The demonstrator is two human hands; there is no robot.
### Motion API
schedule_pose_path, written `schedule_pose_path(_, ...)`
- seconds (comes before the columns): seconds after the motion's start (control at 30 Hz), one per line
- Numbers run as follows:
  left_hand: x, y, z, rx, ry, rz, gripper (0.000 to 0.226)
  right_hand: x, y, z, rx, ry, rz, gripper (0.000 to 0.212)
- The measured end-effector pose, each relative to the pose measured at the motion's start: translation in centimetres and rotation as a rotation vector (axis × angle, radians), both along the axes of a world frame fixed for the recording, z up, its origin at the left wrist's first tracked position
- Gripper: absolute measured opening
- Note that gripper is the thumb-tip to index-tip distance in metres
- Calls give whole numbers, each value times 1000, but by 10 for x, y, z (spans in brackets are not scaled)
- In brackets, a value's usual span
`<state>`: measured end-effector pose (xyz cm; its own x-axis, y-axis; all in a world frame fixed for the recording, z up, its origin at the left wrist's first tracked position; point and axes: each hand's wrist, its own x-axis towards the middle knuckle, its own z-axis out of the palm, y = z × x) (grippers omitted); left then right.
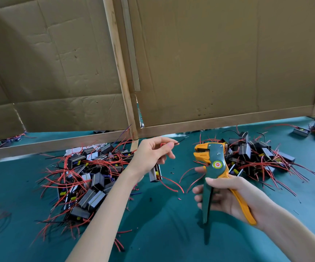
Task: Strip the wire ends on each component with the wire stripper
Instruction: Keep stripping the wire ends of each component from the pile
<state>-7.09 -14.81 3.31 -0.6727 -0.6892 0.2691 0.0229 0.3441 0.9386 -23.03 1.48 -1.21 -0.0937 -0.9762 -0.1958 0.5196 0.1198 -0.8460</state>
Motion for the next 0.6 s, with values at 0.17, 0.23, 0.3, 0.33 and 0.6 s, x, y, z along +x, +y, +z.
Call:
schedule_pose_path(0.17,-3,12,11,18,6,-51,16,1,2,-1,-153,135,32,73)
schedule_pose_path(0.23,-4,16,14,13,-10,-37,13,2,3,0,-157,172,17,69)
schedule_pose_path(0.3,-3,19,17,-7,-26,-30,10,4,4,2,-157,200,13,51)
schedule_pose_path(0.33,-3,20,18,-17,-31,-30,8,5,5,3,-166,203,17,38)
schedule_pose_path(0.6,-1,28,26,-42,-49,-71,9,11,13,9,-177,218,143,28)
